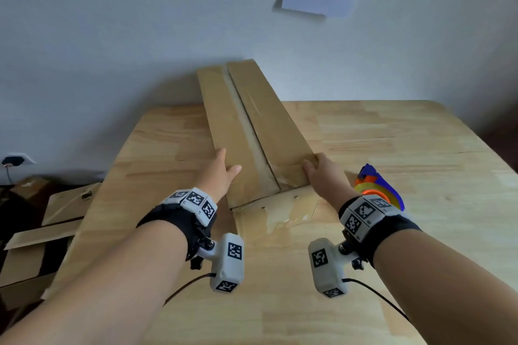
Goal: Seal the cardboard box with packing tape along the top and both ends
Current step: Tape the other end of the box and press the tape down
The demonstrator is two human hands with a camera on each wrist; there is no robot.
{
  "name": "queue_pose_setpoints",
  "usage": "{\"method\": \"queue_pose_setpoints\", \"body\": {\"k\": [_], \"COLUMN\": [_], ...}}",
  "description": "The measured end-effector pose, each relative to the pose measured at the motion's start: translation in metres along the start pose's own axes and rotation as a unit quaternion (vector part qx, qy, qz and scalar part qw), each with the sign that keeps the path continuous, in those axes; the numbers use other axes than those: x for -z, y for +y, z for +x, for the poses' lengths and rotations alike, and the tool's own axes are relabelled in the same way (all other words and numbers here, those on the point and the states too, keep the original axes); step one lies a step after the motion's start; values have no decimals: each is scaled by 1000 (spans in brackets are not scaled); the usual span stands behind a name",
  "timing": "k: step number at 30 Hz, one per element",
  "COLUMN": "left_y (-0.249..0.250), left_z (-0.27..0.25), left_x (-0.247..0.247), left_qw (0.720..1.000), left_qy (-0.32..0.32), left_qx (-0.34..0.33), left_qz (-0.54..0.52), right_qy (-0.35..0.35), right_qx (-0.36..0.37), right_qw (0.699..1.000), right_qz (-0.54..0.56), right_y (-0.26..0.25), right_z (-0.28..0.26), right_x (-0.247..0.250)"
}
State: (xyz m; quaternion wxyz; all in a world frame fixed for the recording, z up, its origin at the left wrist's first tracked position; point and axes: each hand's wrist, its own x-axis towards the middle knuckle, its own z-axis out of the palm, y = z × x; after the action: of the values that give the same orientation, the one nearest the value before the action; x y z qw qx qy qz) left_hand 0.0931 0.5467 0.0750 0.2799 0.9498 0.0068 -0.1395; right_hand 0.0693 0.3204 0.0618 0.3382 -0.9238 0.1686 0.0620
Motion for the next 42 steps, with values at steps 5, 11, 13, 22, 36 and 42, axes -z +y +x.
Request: {"method": "queue_pose_setpoints", "body": {"k": [5,11,13,22,36,42], "left_y": [9,23,25,41,56,96], "left_z": [15,19,23,30,10,-2], "left_x": [2,-10,-14,-29,-40,-15], "left_qw": [998,993,992,979,965,987], "left_qy": [29,94,104,174,216,152], "left_qx": [5,49,56,99,117,-52], "left_qz": [56,55,50,27,90,-27], "right_qy": [-10,-19,18,-130,15,177], "right_qx": [16,19,1,-187,30,158], "right_qw": [998,992,996,943,992,969], "right_qz": [62,124,87,-243,-125,66], "right_y": [7,32,54,163,158,86], "right_z": [9,29,41,97,91,58], "right_x": [4,17,29,37,62,111]}}
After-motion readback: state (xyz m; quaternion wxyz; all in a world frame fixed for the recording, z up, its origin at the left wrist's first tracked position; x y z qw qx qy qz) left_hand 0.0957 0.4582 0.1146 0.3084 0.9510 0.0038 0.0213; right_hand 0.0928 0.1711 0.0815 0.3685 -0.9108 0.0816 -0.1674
